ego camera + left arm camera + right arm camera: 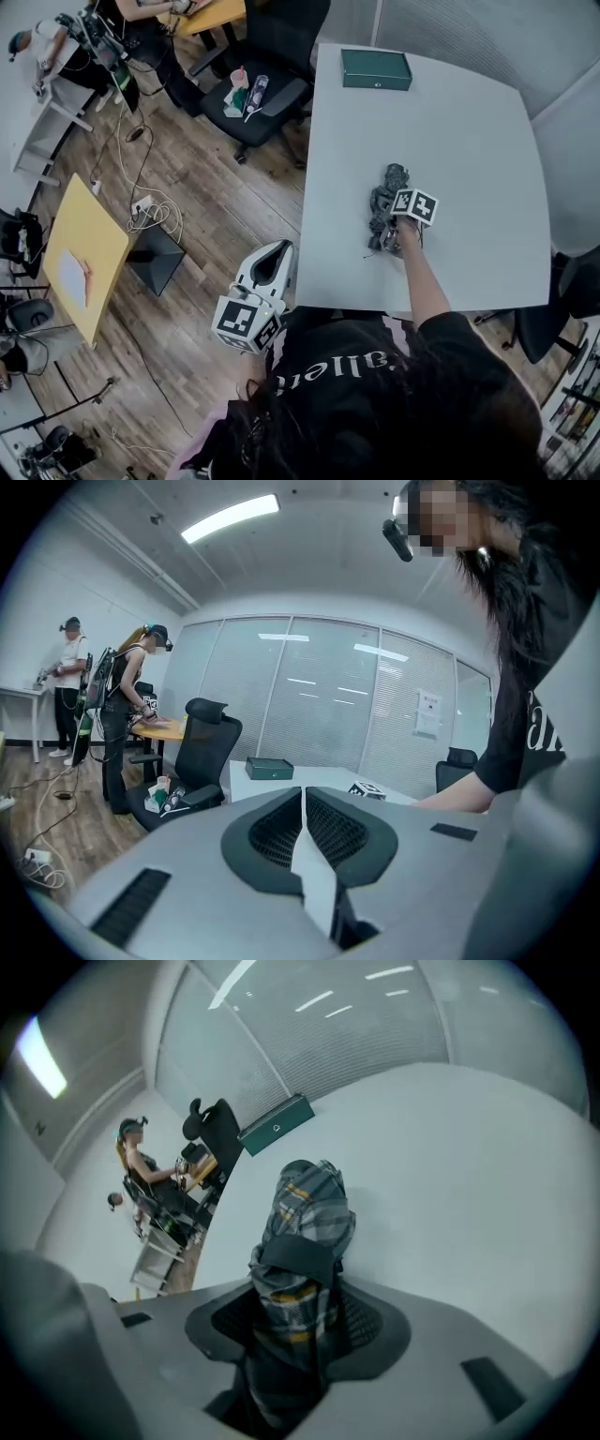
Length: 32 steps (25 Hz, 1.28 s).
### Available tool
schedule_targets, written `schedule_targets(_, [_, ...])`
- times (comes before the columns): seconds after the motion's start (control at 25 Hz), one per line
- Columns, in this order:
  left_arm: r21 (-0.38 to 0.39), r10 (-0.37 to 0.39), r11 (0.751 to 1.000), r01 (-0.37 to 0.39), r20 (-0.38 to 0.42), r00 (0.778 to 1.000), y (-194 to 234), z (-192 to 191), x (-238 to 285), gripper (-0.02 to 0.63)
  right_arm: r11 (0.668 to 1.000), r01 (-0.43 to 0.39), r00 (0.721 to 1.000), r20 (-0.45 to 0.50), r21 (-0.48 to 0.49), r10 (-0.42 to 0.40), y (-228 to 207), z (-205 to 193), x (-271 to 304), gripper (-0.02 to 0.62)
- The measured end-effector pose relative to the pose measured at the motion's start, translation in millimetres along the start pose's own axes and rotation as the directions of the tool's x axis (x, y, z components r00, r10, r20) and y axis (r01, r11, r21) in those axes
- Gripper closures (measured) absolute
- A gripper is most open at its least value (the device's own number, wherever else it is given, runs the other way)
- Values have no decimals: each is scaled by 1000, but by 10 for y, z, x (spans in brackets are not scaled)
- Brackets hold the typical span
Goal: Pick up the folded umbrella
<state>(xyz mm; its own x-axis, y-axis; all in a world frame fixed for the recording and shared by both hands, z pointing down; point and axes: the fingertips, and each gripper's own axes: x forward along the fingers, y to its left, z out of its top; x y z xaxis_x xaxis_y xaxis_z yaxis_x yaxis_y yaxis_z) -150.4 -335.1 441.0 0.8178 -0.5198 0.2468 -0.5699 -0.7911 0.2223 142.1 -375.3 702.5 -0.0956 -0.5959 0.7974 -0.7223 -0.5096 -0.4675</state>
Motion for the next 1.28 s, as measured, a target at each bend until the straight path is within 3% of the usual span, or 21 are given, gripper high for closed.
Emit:
schedule_targets(0.16, [-1, -20, 1000, 20, 6, 1000, 0, 4, -56, 575, 975, -138, 990, 23, 175, 136, 67, -176, -133, 399])
schedule_targets(0.32, [13, -51, 999, 51, 13, 999, -10, 37, -51, 575, 917, -272, 962, 68, 293, 264, 219, -355, -239, 403])
schedule_targets(0.48, [28, -85, 996, 85, 10, 996, -64, 42, -60, 575, 820, -392, 919, 131, 418, 372, 365, -550, -345, 405])
schedule_targets(0.64, [39, -124, 992, 123, 5, 992, -130, 40, -71, 575, 676, -532, 842, 235, 509, 485, 555, -620, -556, 405])
schedule_targets(0.72, [44, -140, 989, 140, 0, 990, -157, 28, -85, 575, 633, -579, 810, 273, 514, 519, 637, -626, -686, 405])
schedule_targets(1.04, [57, -229, 971, 230, -19, 973, -274, -22, -99, 575, 637, -677, 736, 335, 368, 589, 945, -598, -1346, 405])
schedule_targets(1.28, [52, -312, 948, 315, -52, 949, -355, -130, -108, 575, 642, -707, 704, 389, 297, 594, 1068, -689, -1786, 405])
